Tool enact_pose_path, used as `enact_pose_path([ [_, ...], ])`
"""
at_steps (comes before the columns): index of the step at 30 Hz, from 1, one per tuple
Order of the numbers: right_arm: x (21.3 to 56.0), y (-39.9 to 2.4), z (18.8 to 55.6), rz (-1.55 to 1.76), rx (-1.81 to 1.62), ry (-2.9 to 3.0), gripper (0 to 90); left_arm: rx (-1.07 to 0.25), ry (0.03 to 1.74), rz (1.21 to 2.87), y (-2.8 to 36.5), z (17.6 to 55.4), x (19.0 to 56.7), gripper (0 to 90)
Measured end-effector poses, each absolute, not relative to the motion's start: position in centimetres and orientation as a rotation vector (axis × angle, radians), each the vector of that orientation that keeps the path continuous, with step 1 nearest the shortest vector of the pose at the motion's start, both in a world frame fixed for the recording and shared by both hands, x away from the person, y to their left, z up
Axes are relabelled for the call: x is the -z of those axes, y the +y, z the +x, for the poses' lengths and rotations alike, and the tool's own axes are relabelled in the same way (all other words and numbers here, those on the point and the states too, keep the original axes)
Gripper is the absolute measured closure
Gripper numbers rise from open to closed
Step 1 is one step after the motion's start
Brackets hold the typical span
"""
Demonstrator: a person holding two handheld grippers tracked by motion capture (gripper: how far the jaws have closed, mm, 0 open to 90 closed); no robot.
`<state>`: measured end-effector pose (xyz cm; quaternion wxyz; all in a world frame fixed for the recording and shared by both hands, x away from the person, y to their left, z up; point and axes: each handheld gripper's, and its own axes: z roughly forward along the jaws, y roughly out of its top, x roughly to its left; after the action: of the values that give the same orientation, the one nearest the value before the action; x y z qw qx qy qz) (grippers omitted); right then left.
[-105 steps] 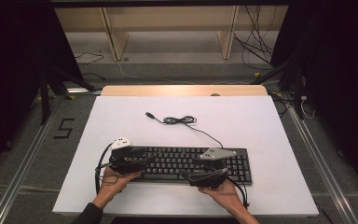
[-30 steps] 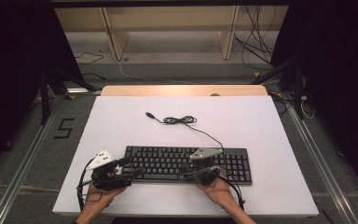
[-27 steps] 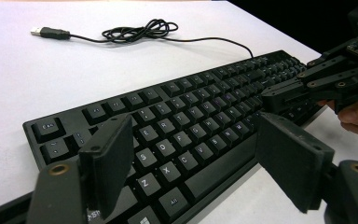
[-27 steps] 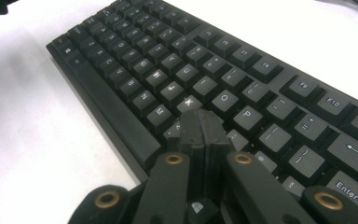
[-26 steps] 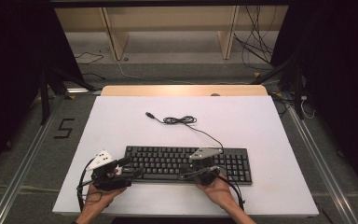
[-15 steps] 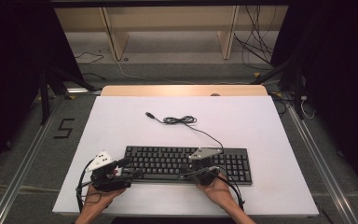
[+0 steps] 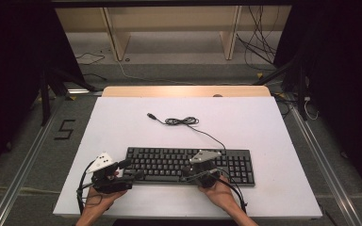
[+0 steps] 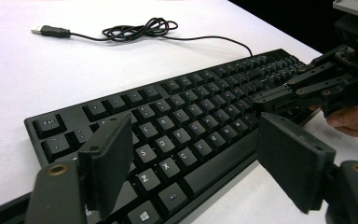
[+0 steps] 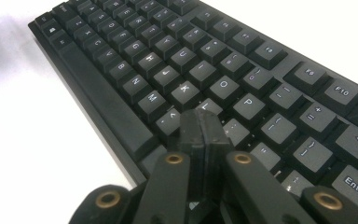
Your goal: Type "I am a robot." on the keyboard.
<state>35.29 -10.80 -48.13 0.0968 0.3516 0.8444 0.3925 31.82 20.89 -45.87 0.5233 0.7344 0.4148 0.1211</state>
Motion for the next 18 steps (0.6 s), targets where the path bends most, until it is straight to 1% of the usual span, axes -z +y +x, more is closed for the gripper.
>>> enact_pose_path([
  [13, 48.04, -10.82, 35.25, 1.062, -1.169, 2.494, 90.0, -0.289, 0.996, 1.756, 20.94, 31.83, 45.87, 26.8],
  [18, 47.49, -11.35, 35.29, 1.101, -1.254, 2.469, 90.0, -0.289, 0.996, 1.755, 21.00, 31.85, 45.87, 26.8],
])
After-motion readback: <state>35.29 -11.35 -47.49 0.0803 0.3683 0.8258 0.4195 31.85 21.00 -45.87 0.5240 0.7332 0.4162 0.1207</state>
